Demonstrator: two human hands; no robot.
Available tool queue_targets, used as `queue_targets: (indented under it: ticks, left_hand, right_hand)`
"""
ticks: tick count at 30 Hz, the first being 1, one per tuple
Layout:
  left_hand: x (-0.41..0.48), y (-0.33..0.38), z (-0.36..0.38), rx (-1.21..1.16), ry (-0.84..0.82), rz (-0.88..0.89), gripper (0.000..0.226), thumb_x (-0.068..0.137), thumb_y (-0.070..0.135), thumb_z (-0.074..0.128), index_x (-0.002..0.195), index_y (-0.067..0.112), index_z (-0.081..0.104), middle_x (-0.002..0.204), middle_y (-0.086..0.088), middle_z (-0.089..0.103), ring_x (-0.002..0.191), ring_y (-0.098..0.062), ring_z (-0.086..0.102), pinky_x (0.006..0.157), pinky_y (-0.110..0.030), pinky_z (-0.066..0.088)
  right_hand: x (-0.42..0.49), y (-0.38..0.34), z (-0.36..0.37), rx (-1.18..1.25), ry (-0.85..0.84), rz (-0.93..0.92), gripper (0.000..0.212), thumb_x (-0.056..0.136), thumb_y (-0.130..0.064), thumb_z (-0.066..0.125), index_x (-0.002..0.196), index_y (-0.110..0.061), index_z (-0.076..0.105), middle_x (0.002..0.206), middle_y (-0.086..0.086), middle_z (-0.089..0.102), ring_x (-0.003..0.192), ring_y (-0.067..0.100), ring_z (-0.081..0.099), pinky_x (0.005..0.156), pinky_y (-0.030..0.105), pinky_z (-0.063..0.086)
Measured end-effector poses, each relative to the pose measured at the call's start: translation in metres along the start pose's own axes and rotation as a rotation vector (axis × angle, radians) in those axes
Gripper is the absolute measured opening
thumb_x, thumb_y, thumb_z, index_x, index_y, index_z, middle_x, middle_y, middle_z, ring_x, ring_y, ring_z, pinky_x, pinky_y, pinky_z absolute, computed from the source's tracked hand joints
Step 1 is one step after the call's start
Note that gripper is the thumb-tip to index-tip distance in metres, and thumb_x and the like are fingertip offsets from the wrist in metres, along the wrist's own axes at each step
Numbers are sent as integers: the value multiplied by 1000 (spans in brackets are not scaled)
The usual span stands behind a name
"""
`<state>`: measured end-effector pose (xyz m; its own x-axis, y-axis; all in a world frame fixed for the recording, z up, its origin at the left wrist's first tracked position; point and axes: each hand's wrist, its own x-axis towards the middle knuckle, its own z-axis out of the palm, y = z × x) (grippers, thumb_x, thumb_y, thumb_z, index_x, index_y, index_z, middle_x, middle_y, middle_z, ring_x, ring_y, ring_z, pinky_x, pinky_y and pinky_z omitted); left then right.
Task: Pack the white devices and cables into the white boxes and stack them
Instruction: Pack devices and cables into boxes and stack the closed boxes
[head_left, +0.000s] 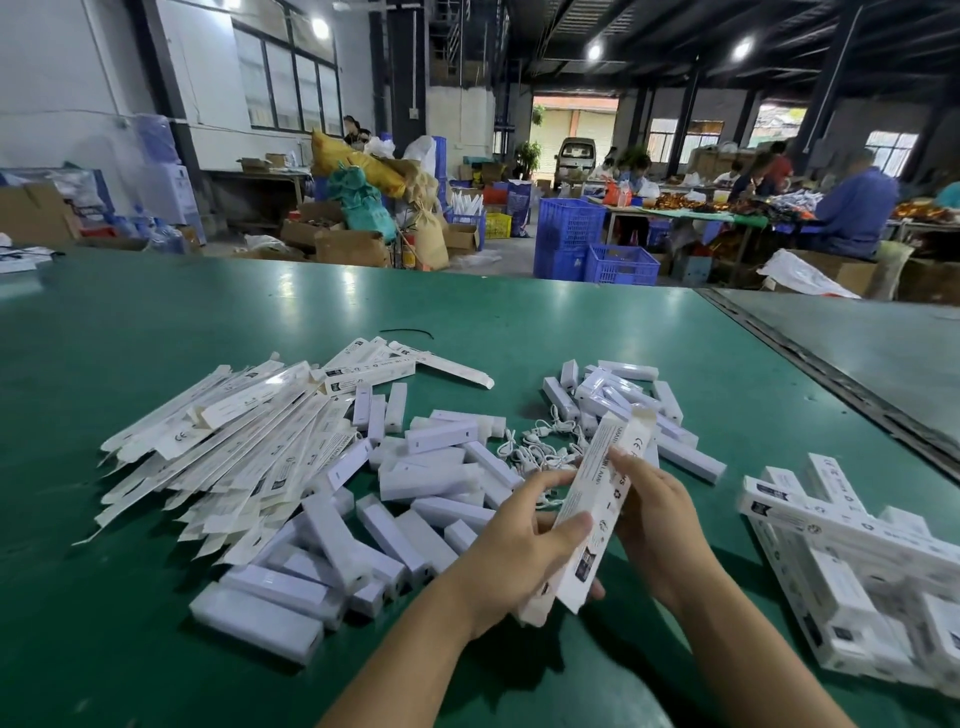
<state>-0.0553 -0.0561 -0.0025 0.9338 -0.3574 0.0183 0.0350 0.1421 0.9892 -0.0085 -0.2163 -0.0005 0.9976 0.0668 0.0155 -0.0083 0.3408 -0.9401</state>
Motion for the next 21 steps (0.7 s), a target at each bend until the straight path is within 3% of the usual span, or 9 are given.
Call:
queue_targets:
  ticks: [2,5,8,10,12,14,16,19,21]
  left_hand:
    - [-2,1,-3,-88,-60,-10,37,98,16,59,127,36,49,99,-7,76,77,-34,73,67,-37,59]
    - [-3,-4,-4,-36,-55,22,54,96,7,61,135,40,41,107,-12,74,82,-40,73,67,-39,60]
    - [2,-10,-3,-40,45,92,56,95,1,61,131,42,47,110,-14,73,77,-38,73,65,-41,60]
    - [6,-10,-5,-122,156,115,47,95,7,62,129,38,52,112,-10,74,89,-35,73,72,-42,59]
    - [9,-8,-9,-245,228,125,43,91,20,63,131,33,53,115,-8,74,103,-28,71,79,-37,57]
    - [9,-5,-10,-330,242,143,46,87,30,61,132,31,52,116,-10,73,101,-22,70,75,-32,55]
    - [9,-4,-10,-312,268,168,48,87,36,60,133,31,51,115,-9,73,93,-19,69,67,-30,51]
    - [11,-8,-12,-229,318,213,48,87,41,59,134,38,50,114,-6,74,92,-23,68,70,-39,50]
    - [12,-10,-13,-175,354,234,51,87,43,59,137,43,48,113,-3,74,98,-29,70,80,-49,54]
  right_hand:
    - [1,0,0,11,25,21,22,94,-19,58,85,-3,70,76,17,65,70,30,62,73,45,47]
    - [0,0,0,24,17,6,17,89,-16,62,90,0,66,77,16,68,68,26,66,69,39,53]
    - [-3,2,4,37,-82,-56,39,83,-28,62,115,-6,64,90,13,72,78,23,69,70,34,56]
    - [-5,3,7,38,-161,-115,45,84,-26,61,128,-18,57,106,11,71,87,23,67,75,34,54]
    - [-9,5,8,-52,-228,-186,50,81,-12,68,129,-17,55,118,11,68,100,25,67,81,35,54]
    - [-12,7,10,-207,-292,-258,44,81,-1,66,124,-12,61,121,10,68,112,26,64,92,37,53]
    - [-15,7,10,-277,-324,-289,36,87,-3,67,121,-13,66,122,7,68,118,24,62,96,33,53]
    - [-16,2,8,-283,-379,-258,42,82,-9,72,124,-15,65,132,1,64,125,19,57,100,30,50]
    - [-15,1,7,-275,-420,-231,47,82,-7,73,127,-13,63,135,2,62,127,18,56,102,32,49]
